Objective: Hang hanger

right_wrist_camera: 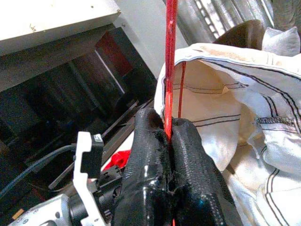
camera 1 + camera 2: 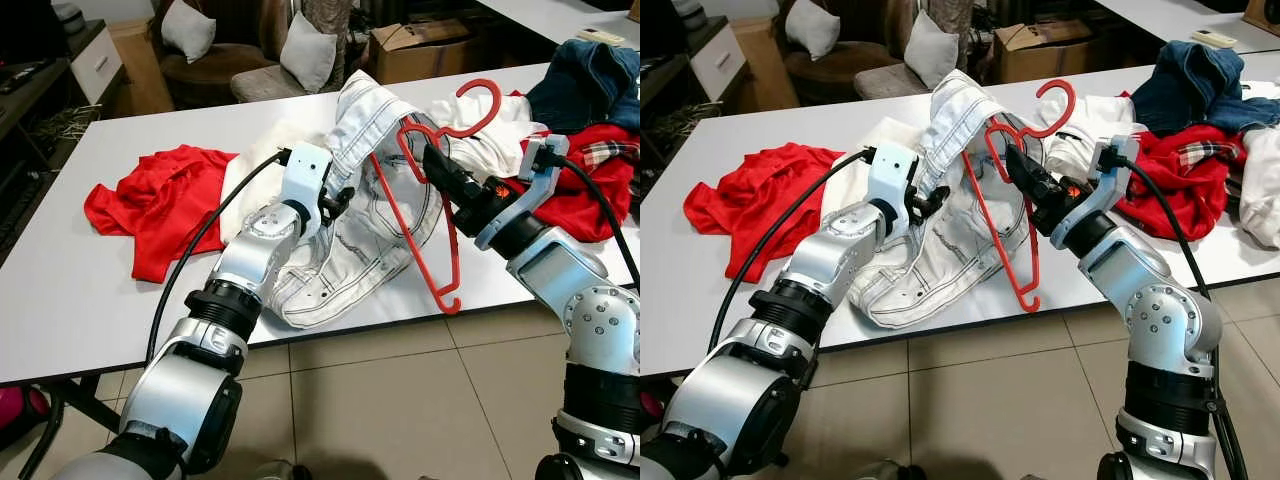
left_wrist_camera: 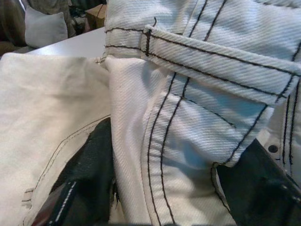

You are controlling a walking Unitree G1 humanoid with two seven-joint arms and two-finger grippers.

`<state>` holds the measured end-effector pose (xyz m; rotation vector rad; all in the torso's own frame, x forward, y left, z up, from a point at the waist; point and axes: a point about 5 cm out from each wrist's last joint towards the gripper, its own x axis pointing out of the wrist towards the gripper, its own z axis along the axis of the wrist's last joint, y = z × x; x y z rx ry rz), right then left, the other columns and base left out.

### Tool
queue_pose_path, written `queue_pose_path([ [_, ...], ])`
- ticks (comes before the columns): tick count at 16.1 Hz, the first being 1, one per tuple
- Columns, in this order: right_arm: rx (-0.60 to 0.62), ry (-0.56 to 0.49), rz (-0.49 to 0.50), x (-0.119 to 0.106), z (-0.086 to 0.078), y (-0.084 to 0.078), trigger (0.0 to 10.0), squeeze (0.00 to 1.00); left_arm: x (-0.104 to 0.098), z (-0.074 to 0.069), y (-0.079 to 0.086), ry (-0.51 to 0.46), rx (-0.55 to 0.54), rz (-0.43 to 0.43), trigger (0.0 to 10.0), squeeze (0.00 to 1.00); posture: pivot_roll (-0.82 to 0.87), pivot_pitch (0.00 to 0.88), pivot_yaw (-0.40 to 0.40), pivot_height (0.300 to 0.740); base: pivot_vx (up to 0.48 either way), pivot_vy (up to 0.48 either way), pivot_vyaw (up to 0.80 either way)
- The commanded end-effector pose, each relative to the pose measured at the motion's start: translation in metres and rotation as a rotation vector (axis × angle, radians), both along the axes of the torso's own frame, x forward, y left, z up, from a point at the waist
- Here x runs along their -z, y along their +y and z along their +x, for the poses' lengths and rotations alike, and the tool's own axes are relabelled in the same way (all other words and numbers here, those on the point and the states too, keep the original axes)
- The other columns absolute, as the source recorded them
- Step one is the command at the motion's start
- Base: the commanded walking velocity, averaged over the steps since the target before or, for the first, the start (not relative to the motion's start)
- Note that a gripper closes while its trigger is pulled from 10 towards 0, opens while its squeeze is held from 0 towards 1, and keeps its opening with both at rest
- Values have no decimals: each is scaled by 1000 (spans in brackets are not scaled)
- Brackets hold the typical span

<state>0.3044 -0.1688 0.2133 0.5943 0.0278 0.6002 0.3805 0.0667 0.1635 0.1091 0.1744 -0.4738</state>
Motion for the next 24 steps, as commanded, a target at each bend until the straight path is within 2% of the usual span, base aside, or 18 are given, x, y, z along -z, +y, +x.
queue_pose_path([
  [1, -8, -35, 6, -9, -2, 1, 10000, 0, -5, 4, 7, -17, -23, -1, 0, 0, -185, 0, 128, 740, 0, 0, 0],
  [3, -2, -33, 1, -9, -3, -2, 10000, 0, -14, 2, 5, -62, 41, -53, 0, 0, -188, 0, 128, 740, 0, 0, 0],
  [6, 1, -31, -2, -9, -3, -3, 10000, 0, -12, -3, 4, -53, 110, -27, 0, 0, -189, 0, 129, 740, 0, 0, 0],
  [7, 2, -29, -5, -8, -3, -4, 10000, 0, -12, -5, 5, -32, 133, -61, 0, 0, -189, 0, 131, 740, 0, 0, 0],
  [13, 11, -12, 2, 0, -8, -2, 10000, 0, -27, 4, 19, 14, 112, -188, 0, 0, -183, 0, 153, 740, 0, 0, 0],
  [17, 15, -3, 6, 6, -12, 4, 10000, 0, -35, 11, 26, 20, 68, -235, 0, 0, -183, 0, 178, 740, 0, 0, 0],
  [19, -1, 29, -9, 14, -18, 8, 10000, 0, -46, 17, 34, 6, 37, -263, 0, 0, -180, 0, 173, 740, 0, 0, 0],
  [21, -18, 109, -35, 29, -26, 12, 10000, 0, -69, 22, 42, -44, 30, -296, 0, 0, -179, 0, 167, 740, 0, 0, 0],
  [23, -24, 196, -64, 47, -32, 16, 10000, 0, -93, 21, 42, -118, 86, -253, 0, 0, -178, 0, 161, 740, 0, 0, 0],
  [24, 3, 240, -61, 56, -30, 16, 10000, 0, -107, 18, 40, -144, 155, -230, 0, 0, -177, 0, 161, 740, 0, 0, 0],
])
